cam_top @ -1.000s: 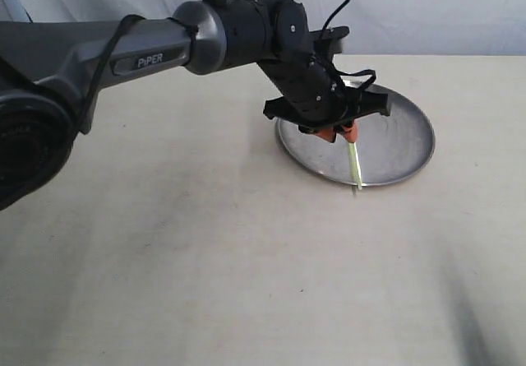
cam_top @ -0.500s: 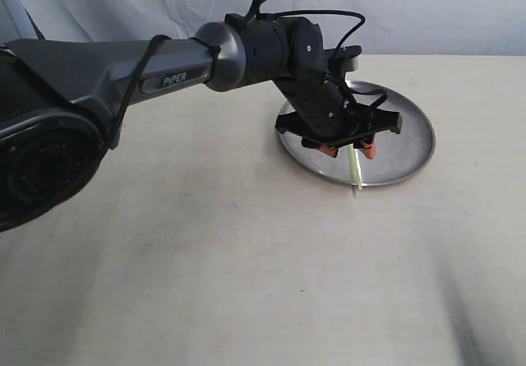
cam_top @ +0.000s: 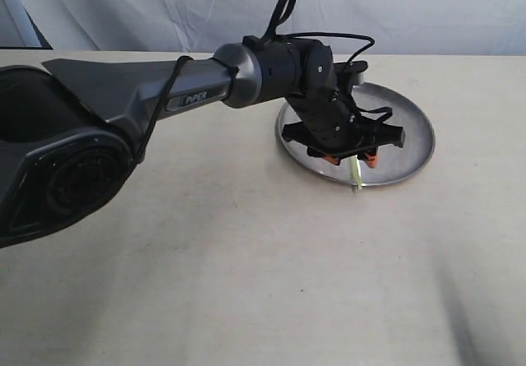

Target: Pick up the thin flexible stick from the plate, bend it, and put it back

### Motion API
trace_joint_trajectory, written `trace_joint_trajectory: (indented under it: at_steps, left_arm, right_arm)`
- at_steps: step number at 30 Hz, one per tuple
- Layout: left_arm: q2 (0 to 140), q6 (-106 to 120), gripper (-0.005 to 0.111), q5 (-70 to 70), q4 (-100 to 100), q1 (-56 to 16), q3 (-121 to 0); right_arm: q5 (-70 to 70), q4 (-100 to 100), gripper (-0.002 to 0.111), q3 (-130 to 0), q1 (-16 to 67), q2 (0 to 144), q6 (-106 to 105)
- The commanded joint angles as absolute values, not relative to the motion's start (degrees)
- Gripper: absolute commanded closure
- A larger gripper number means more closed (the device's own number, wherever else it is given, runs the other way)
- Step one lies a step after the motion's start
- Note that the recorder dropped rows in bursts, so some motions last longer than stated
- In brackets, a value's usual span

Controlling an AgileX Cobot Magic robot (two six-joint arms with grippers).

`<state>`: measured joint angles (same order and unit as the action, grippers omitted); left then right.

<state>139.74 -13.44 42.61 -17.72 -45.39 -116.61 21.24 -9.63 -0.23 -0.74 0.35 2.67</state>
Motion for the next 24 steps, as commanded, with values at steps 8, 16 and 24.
trace_joint_trajectory:
  at_steps: [8,16,24]
  left_arm:
    - [140.0,-16.0,0.055,42.3,-11.9,-47.8,-117.7]
    - [141.6,-17.6,0.055,43.0,-10.1,-48.1,-117.8]
    - [141.9,-19.5,0.056,43.8,-6.8,-48.2,-118.1]
  right_arm:
    - [20.6,-9.5,0.108,0.0,-0.6,0.0,2.6]
    - [20.6,-9.5,0.108,0.0,-0.6,0.0,2.6]
    - [20.6,-9.5,0.108,0.0,-0.6,0.0,2.6]
